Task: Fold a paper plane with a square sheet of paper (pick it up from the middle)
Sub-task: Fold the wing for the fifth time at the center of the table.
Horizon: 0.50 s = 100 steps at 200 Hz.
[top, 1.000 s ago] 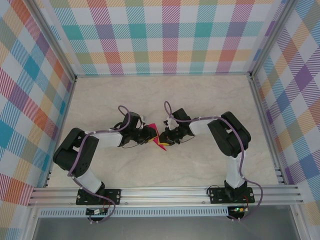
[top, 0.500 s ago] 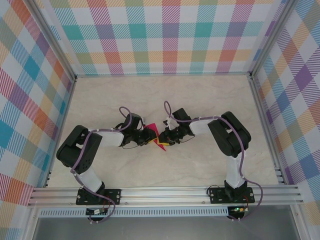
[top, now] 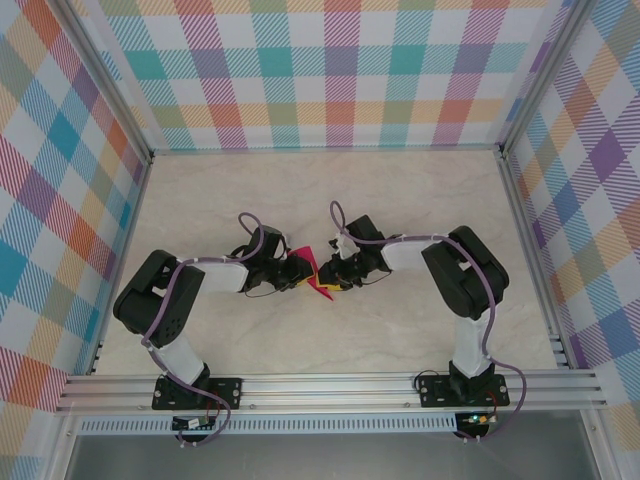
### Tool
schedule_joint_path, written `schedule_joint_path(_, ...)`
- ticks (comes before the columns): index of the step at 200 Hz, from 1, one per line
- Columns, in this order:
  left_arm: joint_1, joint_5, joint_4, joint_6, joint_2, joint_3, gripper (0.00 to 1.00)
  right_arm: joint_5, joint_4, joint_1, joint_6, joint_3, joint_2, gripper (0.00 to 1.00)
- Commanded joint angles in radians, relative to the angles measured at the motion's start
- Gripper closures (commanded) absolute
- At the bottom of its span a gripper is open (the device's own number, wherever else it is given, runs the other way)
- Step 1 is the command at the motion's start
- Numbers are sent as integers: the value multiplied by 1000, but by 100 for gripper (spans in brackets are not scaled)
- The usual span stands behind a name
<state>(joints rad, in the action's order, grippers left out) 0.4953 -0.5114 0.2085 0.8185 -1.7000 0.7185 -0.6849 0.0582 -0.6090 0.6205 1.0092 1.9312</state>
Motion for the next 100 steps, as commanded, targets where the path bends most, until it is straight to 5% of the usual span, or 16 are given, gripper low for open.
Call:
schedule_joint_path(1, 9, 10, -21, -7, -10, 19, 82, 21, 44, 5, -1, -14, -43, 74)
schedule_joint_path(100, 9, 12, -18, -2, -10, 15, 82, -47, 56, 3, -11, -32, -8, 89)
